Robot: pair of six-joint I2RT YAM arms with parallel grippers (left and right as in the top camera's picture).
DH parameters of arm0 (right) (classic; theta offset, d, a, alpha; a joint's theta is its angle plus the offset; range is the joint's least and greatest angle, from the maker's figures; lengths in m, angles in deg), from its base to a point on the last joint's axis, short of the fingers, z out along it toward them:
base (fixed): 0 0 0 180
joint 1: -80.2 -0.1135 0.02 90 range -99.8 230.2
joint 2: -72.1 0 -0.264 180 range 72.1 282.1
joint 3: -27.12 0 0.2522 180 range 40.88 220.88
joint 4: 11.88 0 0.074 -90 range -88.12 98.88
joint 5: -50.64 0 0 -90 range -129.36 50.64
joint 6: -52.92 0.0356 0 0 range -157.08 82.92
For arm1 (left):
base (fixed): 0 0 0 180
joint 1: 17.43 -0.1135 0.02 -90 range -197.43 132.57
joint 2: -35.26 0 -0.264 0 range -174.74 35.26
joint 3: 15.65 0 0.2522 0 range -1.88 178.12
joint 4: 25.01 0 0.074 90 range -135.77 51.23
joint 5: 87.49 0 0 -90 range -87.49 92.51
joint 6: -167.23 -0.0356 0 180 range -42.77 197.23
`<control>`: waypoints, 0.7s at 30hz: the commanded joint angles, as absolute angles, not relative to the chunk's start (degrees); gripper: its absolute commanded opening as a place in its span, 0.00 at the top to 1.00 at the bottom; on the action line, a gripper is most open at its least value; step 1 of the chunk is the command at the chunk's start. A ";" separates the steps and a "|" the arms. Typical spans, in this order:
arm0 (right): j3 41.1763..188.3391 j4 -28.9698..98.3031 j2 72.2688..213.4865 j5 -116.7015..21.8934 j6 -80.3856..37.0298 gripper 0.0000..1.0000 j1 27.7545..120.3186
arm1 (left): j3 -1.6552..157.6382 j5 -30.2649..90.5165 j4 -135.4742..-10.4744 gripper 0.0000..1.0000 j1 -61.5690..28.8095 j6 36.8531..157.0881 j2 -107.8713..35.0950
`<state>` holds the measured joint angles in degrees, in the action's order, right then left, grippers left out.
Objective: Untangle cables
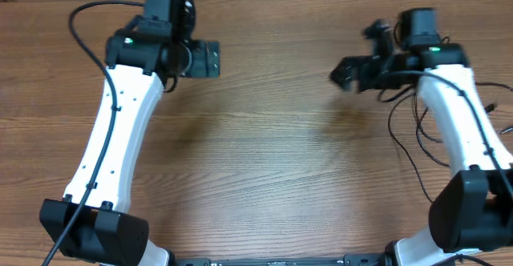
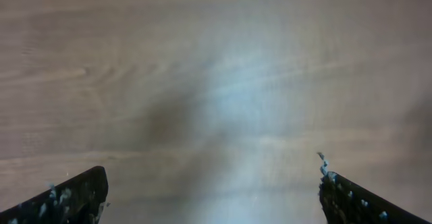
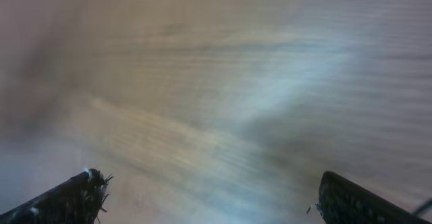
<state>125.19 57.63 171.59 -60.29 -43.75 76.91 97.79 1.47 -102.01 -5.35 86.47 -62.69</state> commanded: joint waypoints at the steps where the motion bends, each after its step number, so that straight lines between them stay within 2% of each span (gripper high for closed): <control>1: 125.24 60.10 171.56 -54.15 -43.97 0.00 73.52 | 97.51 0.07 -107.32 0.00 -5.42 82.18 -62.89; 7: 125.24 68.10 171.54 -50.98 -33.59 0.00 72.82 | 97.47 -0.89 -121.81 0.00 -8.92 90.16 -62.89; 13: 125.24 77.65 171.19 -50.89 -33.17 0.00 72.82 | 97.18 -0.67 -131.08 0.00 -10.69 90.12 -62.80; 16: 125.22 80.03 170.03 -49.56 -30.86 0.00 72.82 | 96.37 -0.80 -132.87 0.01 -10.66 90.14 -62.23; 21: 121.59 76.75 161.10 -45.56 -30.62 0.00 72.80 | 88.99 -0.85 -127.12 0.00 -10.66 90.14 -55.44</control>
<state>123.88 78.28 169.27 -49.23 -31.78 72.67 93.88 -0.28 -130.23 -10.73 89.29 -61.47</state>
